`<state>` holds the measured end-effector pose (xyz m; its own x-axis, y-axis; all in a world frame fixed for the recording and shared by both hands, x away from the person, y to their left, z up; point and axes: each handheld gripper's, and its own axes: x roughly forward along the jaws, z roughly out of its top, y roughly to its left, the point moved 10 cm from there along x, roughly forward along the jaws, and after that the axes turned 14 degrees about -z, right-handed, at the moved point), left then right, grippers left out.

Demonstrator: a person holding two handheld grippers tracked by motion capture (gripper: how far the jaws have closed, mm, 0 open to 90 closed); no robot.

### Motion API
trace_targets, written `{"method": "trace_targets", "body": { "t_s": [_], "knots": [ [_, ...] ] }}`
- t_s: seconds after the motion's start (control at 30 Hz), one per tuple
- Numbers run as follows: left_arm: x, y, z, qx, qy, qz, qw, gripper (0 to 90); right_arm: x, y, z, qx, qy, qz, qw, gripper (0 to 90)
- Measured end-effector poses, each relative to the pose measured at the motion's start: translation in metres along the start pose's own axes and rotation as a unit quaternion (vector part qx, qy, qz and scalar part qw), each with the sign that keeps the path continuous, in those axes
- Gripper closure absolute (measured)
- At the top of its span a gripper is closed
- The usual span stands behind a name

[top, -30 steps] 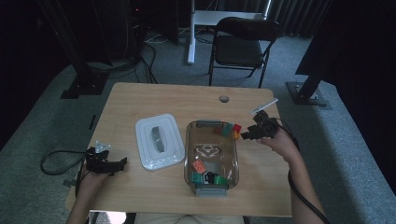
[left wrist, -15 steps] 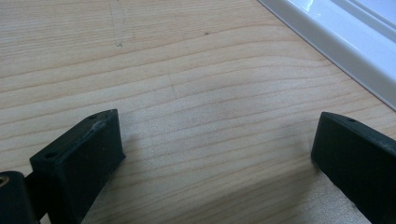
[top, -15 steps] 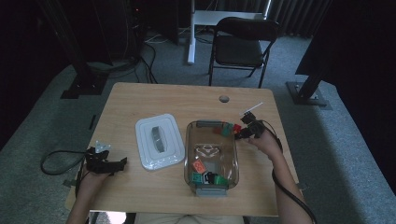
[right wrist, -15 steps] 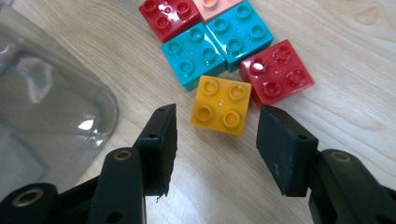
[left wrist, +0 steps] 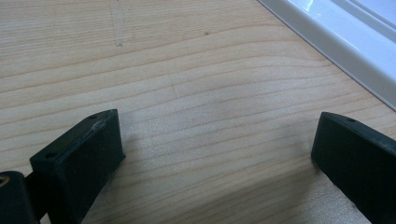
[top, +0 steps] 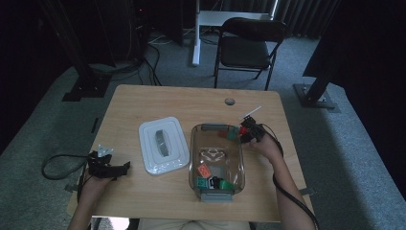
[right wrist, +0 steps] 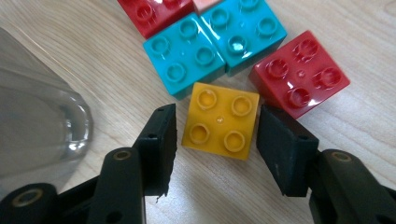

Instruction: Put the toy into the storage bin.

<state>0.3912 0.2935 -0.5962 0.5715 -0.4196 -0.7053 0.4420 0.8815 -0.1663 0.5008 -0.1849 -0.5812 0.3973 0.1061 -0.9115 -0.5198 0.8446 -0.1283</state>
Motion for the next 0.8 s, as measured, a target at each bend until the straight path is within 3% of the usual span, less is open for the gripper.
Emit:
{"method": "trace_targets", "body": {
  "t_s": [0.13, 0.33, 0.8],
  "knots": [
    [0.000, 0.000, 0.000, 0.000, 0.000, 0.000, 1.0000, 2.6, 0.001, -0.002, 0.001, 0.001, -0.006, -0.014, 0.9999, 57.4],
    [0.000, 0.000, 0.000, 0.000, 0.000, 0.000, 1.0000, 2.6, -0.006, 0.000, -0.003, -0.016, -0.005, -0.014, 0.9998, 58.7],
    [0.000, 0.000, 0.000, 0.000, 0.000, 0.000, 1.0000, 2.6, -0.052, 0.002, -0.025, -0.047, -0.024, 0.008, 0.9986, 58.7]
  ]
}}
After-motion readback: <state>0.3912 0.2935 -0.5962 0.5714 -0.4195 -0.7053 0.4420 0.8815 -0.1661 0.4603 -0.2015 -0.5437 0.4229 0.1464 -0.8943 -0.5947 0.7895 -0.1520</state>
